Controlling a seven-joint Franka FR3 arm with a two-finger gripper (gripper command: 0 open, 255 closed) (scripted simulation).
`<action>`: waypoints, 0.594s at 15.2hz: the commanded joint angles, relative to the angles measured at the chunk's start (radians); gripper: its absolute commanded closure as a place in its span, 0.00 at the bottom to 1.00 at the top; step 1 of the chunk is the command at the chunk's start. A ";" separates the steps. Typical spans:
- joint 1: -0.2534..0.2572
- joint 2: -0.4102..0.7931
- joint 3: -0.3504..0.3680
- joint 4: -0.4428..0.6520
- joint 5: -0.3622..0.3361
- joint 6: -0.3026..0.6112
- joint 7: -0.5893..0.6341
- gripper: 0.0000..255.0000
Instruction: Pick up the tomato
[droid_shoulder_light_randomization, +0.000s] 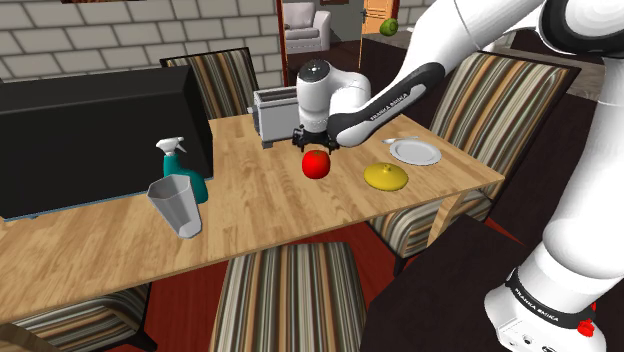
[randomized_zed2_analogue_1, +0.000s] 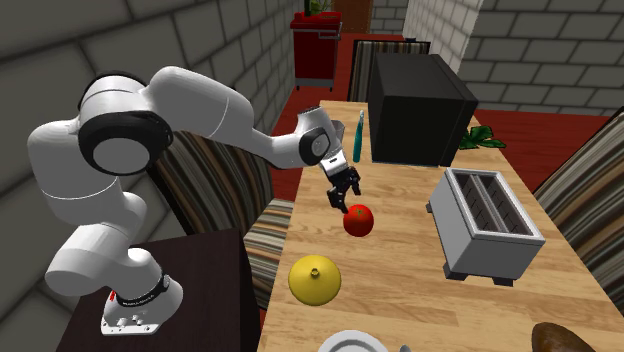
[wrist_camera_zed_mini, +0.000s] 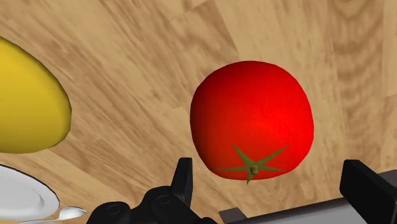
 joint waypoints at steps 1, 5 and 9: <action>0.007 0.022 -0.008 0.004 -0.024 0.011 0.022 0.00; 0.008 0.027 -0.010 0.002 -0.030 0.015 0.028 1.00; 0.008 0.028 -0.010 0.003 -0.031 0.015 0.028 1.00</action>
